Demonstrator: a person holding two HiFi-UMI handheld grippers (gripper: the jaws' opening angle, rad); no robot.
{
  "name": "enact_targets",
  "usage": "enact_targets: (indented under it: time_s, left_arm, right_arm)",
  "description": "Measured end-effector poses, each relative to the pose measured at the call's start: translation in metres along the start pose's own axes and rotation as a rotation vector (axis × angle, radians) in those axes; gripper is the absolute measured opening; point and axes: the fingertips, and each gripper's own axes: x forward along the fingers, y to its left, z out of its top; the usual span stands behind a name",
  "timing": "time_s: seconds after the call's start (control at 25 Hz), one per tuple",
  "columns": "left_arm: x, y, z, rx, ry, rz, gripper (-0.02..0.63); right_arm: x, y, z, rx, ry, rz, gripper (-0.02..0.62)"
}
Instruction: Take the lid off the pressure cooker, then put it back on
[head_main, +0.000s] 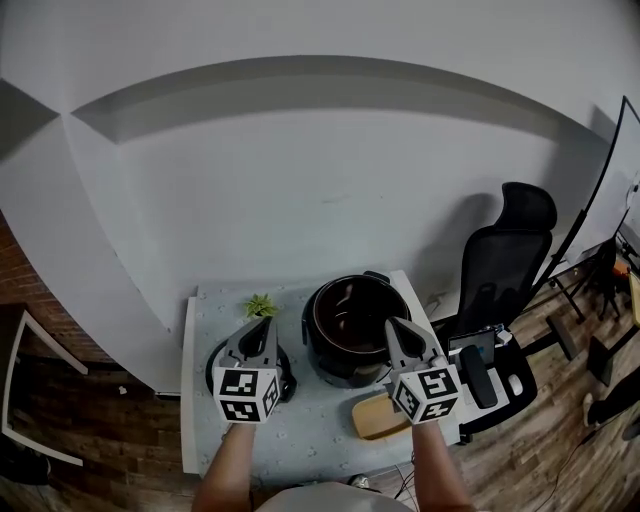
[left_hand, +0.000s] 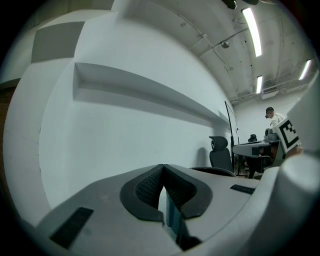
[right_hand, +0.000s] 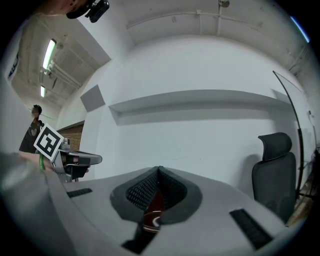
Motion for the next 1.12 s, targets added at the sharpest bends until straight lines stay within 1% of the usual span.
enact_targets:
  time_s: [0.28,0.4,0.44,0.48,0.52,0.68,0.76,0.84,1.0,1.12]
  left_arm:
    - [0.002,-0.004,-0.004,0.010,0.011,-0.004,0.012]
    - [0.004,-0.007,-0.004,0.002,0.005,-0.026,0.015]
    - [0.005,-0.009,-0.004,-0.003,0.004,-0.040,0.029]
    - [0.006,-0.011,-0.005,-0.010,0.007,-0.053,0.102]
    - [0.008,-0.012,-0.007,-0.015,0.012,-0.064,0.218]
    - [0.010,-0.013,-0.011,-0.002,0.014,-0.076,0.314]
    - [0.010,-0.012,-0.011,-0.001,0.004,-0.081,0.349]
    - [0.010,-0.012,-0.013,-0.004,0.012,-0.089,0.365]
    - [0.013,-0.005,-0.025,-0.002,0.059,-0.084,0.365]
    - [0.015,0.006,-0.046,0.007,0.123,-0.075,0.365]
  right_arm:
    - [0.001,0.001,-0.001,0.004,0.002,0.005,0.000]
    - [0.002,0.000,-0.002,0.005,0.005,0.005,0.000]
    - [0.002,0.000,-0.002,0.006,0.006,0.005,0.000]
    - [0.002,0.000,-0.003,0.007,0.006,0.005,0.000]
    - [0.002,0.000,-0.003,0.007,0.006,0.005,0.000]
    - [0.003,0.000,-0.003,0.007,0.006,0.004,0.000]
    - [0.003,0.000,-0.003,0.007,0.006,0.004,0.000]
    - [0.003,0.001,-0.002,0.007,0.006,0.005,0.000]
    - [0.004,0.002,-0.001,0.007,0.008,0.009,0.000]
    - [0.003,0.004,-0.002,0.009,0.009,0.010,0.000]
